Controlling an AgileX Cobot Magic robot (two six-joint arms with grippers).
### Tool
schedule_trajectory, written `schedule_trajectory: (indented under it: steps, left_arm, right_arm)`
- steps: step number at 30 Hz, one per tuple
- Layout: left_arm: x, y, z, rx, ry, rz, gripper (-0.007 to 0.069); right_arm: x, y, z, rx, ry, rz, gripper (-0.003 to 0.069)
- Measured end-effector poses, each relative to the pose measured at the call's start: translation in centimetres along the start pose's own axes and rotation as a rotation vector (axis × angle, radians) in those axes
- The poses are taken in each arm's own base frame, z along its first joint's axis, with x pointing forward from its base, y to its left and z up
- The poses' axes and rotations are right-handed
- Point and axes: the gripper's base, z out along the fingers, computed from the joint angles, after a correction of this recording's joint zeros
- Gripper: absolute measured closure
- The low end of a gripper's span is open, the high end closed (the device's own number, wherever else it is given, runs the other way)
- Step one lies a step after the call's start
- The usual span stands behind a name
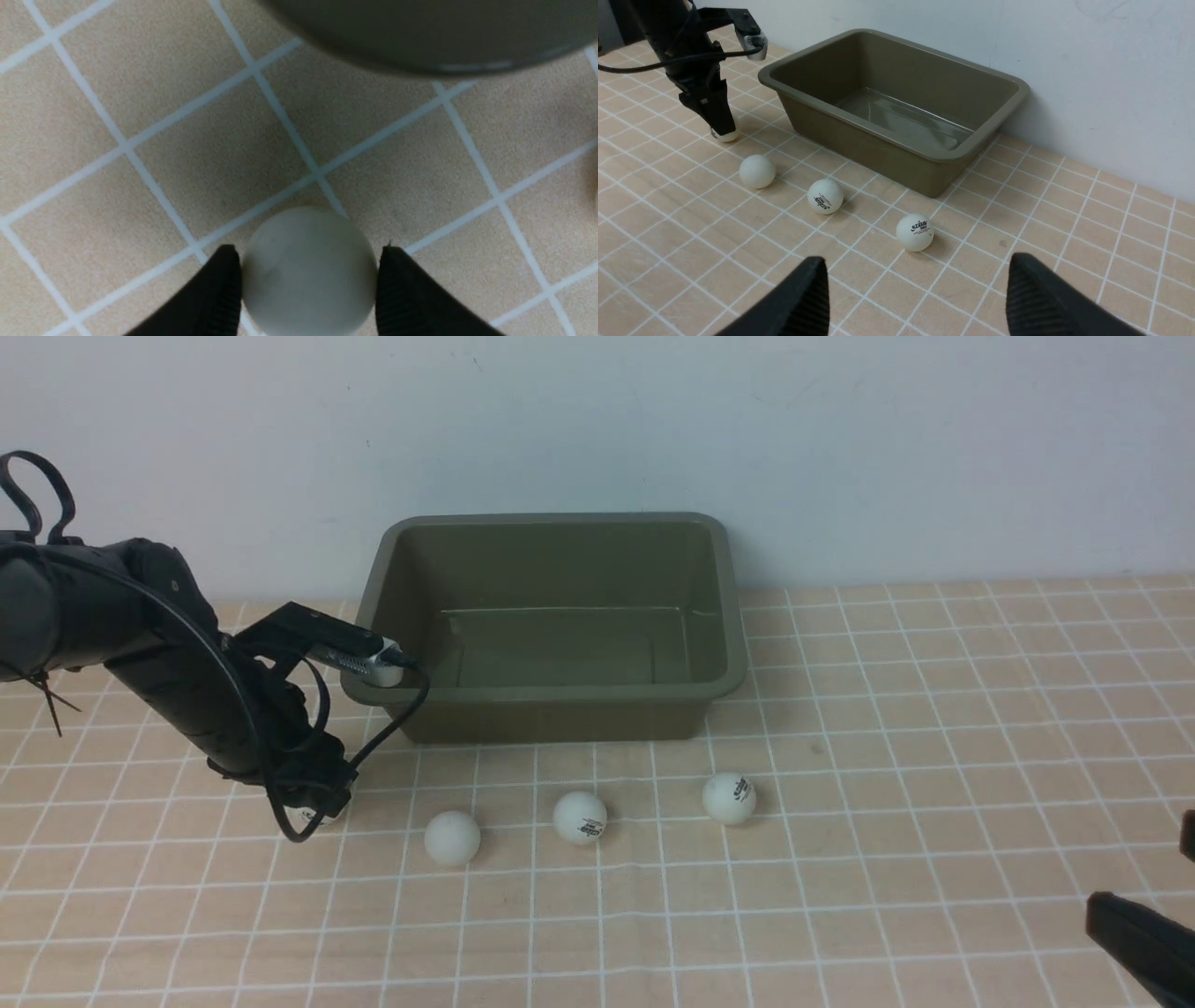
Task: Put the table tennis balls into the box on the light coffee tablecloth.
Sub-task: 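Reach for and grasp a ping pong ball on the table beside the basket, then drop the ball into the bin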
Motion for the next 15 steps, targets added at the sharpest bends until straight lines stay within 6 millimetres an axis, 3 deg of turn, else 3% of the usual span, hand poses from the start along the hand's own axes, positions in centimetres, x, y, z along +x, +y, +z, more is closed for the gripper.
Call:
schedule_trajectory:
  steps: [3,7,11,15]
  left_arm:
    - [0.0,0.0,-0.3,0.001,0.01,0.012,0.0327]
    - [-0.6,-0.2,-2.7,0.004,0.027,0.046,0.0327]
    - [-2.9,-1.0,-7.8,0.017,-0.099,0.067,0.0327]
    - [-5.9,-1.4,-10.6,0.07,-0.272,0.091,0.0327]
  right_arm:
    - [0.0,0.0,0.0,0.0,-0.001,0.001,0.0192]
    - [0.0,0.0,0.0,0.0,-0.001,0.001,0.0192]
    - [0.0,0.0,0.0,0.0,-0.001,0.001,0.0192]
    - [0.0,0.0,0.0,0.0,-0.001,0.001,0.0192]
